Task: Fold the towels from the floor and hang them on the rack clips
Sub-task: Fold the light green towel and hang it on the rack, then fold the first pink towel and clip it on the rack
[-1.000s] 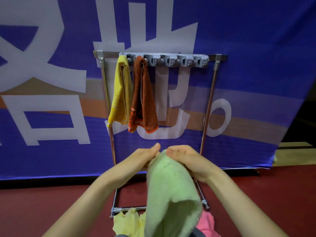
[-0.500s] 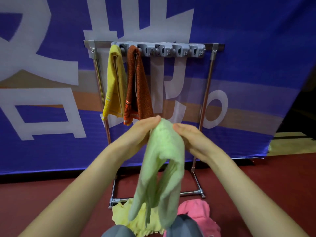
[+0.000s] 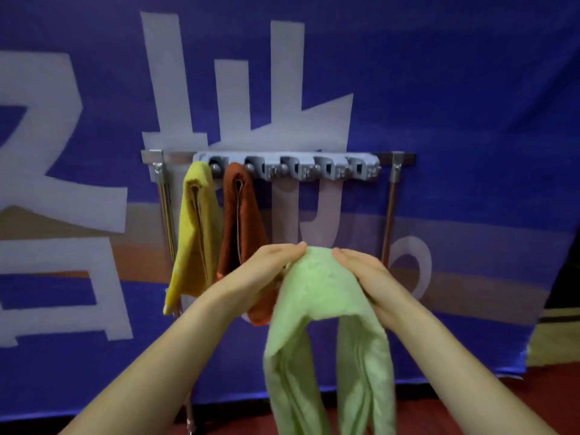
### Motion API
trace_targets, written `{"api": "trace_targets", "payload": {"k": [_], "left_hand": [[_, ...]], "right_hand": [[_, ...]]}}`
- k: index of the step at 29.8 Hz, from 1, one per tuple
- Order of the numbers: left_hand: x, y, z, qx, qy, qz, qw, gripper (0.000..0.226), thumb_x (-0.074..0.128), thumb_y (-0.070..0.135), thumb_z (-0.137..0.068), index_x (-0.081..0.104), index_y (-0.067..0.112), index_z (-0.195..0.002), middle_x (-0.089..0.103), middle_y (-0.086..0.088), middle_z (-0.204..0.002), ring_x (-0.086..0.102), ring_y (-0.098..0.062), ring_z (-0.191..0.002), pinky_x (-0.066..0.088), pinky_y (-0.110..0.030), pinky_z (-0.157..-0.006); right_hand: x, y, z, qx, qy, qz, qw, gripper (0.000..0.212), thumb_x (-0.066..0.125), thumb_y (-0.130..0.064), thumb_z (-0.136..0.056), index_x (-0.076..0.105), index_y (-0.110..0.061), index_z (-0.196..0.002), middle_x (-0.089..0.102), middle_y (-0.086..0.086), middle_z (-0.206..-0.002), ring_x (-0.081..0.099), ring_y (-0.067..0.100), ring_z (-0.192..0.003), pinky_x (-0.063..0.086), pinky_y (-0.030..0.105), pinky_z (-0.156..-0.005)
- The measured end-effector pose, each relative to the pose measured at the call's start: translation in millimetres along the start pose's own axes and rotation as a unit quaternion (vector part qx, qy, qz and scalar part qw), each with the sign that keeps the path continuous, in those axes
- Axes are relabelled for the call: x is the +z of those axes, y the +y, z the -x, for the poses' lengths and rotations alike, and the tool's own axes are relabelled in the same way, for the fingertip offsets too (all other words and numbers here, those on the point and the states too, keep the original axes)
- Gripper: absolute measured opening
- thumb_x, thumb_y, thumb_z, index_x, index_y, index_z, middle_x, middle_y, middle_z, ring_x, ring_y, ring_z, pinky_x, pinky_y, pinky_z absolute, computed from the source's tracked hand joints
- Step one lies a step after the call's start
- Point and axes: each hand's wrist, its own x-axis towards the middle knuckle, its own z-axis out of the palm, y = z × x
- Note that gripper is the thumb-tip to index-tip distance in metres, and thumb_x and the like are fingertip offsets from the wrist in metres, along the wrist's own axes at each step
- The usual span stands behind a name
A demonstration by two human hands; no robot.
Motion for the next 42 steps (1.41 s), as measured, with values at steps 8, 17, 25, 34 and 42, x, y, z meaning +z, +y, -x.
{"api": "trace_targets", "payload": {"k": [8,17,25,34,42], "left_hand": [[-49.9,25.4,-120.8,0.082,0.153,0.117,0.978,0.036,0.03,0.042,-0.094,0.056,0.018,-0.098,0.057,-0.007,-0.083,0.055,-0.02,-0.076,0.043,-0.03,-0.066],[-90.4,39.9,-205.2,0.138,0.3,0.086,0.94,0.061,0.022,0.052,-0.092,0.037,0.009,-0.132,0.044,-0.014,-0.138,0.044,-0.028,-0.126,0.033,-0.046,-0.109],[-94.0,-9.4,-229.7,0.137,0.295,-0.033,0.945,0.087,0.024,0.069,-0.07,0.042,0.006,-0.127,0.051,-0.019,-0.129,0.048,-0.03,-0.121,0.033,-0.046,-0.109],[-59.7,-51.5,-160.7,0.16,0.227,-0.084,0.957,0.063,0.019,0.048,-0.092,0.0,0.02,-0.145,0.002,0.001,-0.156,0.003,-0.01,-0.143,0.005,-0.034,-0.119],[-0.9,-199.1,-64.8,0.052,0.159,-0.097,0.981,0.086,0.041,0.051,-0.075,0.003,0.019,-0.144,0.009,0.005,-0.152,0.004,-0.012,-0.143,0.008,-0.037,-0.119]], "right_hand": [[6.7,-26.8,-146.4,-0.06,0.067,0.029,0.996,0.018,0.049,-0.017,-0.09,0.064,-0.007,-0.089,0.067,0.006,-0.078,0.061,0.013,-0.068,0.049,0.023,-0.063],[44.6,-29.3,-267.8,-0.057,0.103,0.032,0.993,0.031,0.049,-0.033,-0.089,0.061,-0.012,-0.108,0.061,0.012,-0.119,0.056,0.027,-0.111,0.041,0.044,-0.103],[36.5,-11.0,-273.4,-0.051,0.09,0.013,0.995,0.024,0.051,-0.031,-0.09,0.062,-0.013,-0.08,0.063,0.008,-0.078,0.059,0.019,-0.069,0.049,0.029,-0.067],[22.3,26.9,-191.2,-0.11,0.101,0.055,0.987,0.032,0.041,-0.029,-0.094,0.05,-0.017,-0.122,0.06,-0.003,-0.115,0.056,0.004,-0.094,0.046,0.015,-0.074],[-12.1,198.1,-59.6,0.022,0.079,0.124,0.989,0.021,0.042,-0.011,-0.092,0.049,-0.018,-0.111,0.055,-0.013,-0.096,0.053,-0.014,-0.083,0.042,0.011,-0.083]]}}
